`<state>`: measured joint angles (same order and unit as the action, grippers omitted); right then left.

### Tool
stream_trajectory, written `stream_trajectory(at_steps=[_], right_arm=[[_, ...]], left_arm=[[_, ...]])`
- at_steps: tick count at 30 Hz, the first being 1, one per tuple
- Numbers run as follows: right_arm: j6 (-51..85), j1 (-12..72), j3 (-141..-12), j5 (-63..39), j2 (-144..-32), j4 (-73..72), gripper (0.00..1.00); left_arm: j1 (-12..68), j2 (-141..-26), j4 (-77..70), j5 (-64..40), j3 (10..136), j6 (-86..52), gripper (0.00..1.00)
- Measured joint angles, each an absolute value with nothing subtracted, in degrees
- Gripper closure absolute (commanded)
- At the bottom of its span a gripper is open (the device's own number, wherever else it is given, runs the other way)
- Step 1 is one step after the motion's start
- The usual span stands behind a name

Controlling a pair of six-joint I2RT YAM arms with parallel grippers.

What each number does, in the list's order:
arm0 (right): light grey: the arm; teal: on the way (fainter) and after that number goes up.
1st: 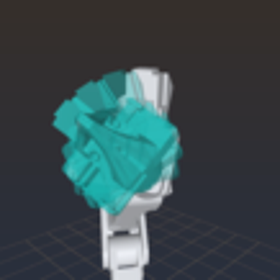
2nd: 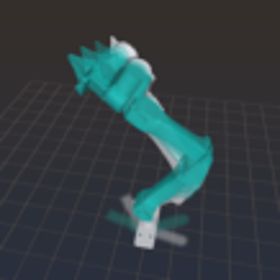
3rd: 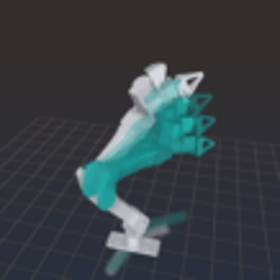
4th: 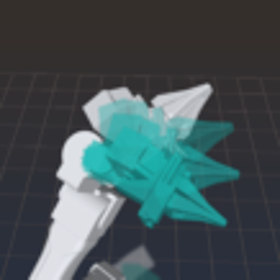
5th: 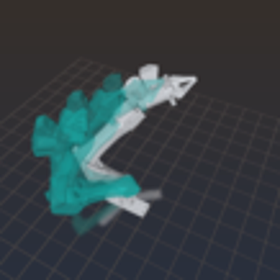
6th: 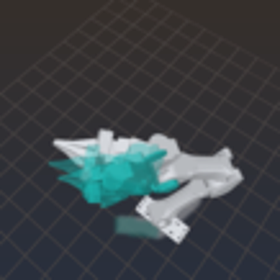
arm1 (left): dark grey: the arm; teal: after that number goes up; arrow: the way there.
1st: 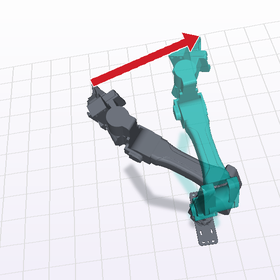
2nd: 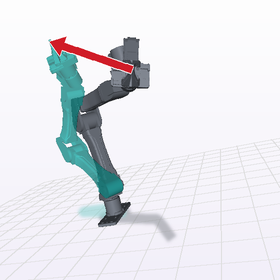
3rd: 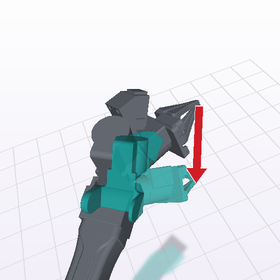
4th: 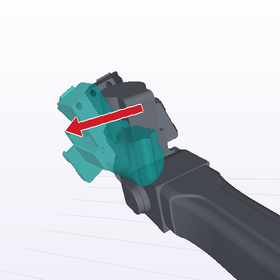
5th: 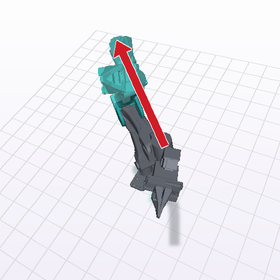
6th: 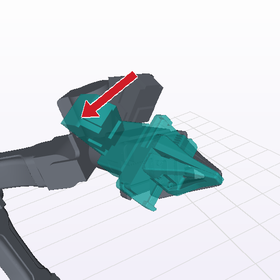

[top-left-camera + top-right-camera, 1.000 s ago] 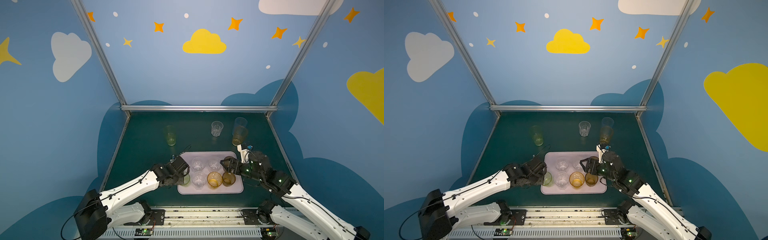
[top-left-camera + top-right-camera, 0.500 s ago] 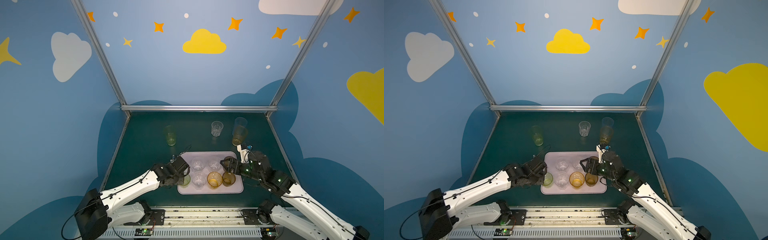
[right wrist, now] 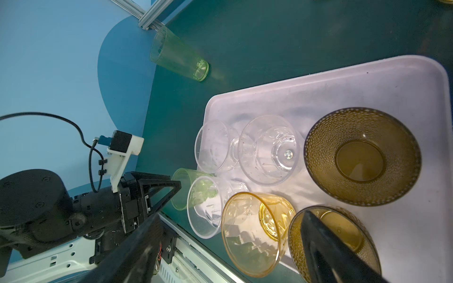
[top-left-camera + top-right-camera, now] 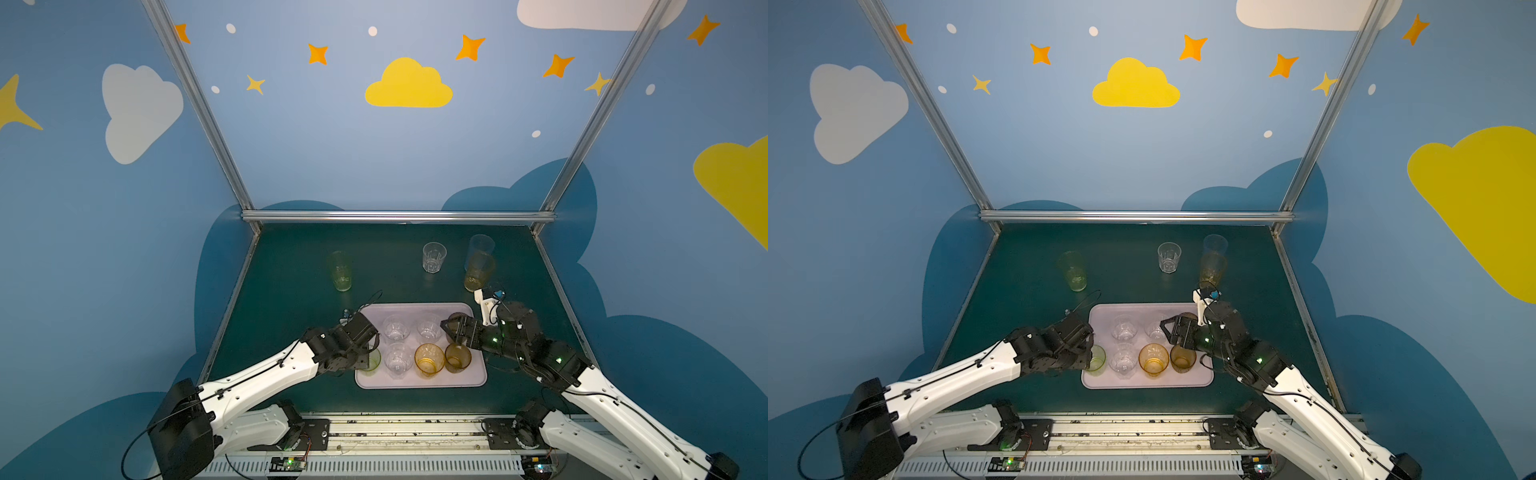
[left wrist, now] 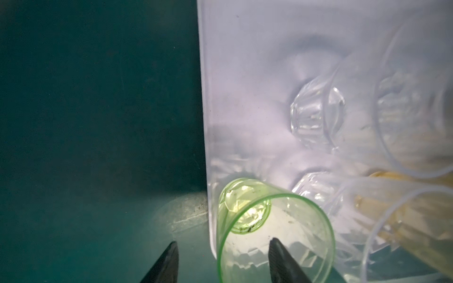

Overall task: Place the glasses into the tray
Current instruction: Place the glass on the tray.

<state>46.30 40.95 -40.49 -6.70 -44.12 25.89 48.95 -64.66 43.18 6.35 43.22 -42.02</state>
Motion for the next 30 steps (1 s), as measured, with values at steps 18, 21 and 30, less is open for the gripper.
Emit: stream_trajectory(at_steps=[18,21,30], right_arm=[[41.4,39.4,-53.4,-5.6,-53.2,35.1,0.12],[39.3,38.2,-58.5,-4.8,-56.7,37.6,0.12],[33.7,34.3,-73.7,-4.2,-71.2,42.2,0.12]], left_arm=[[48.5,-58.9,42.4,11.4,44.0,-40.2,0.00],[47.6,-57.9,41.5,12.2,44.1,-39.7,0.00],[43.5,-52.1,36.6,13.6,44.1,-36.2,0.00]])
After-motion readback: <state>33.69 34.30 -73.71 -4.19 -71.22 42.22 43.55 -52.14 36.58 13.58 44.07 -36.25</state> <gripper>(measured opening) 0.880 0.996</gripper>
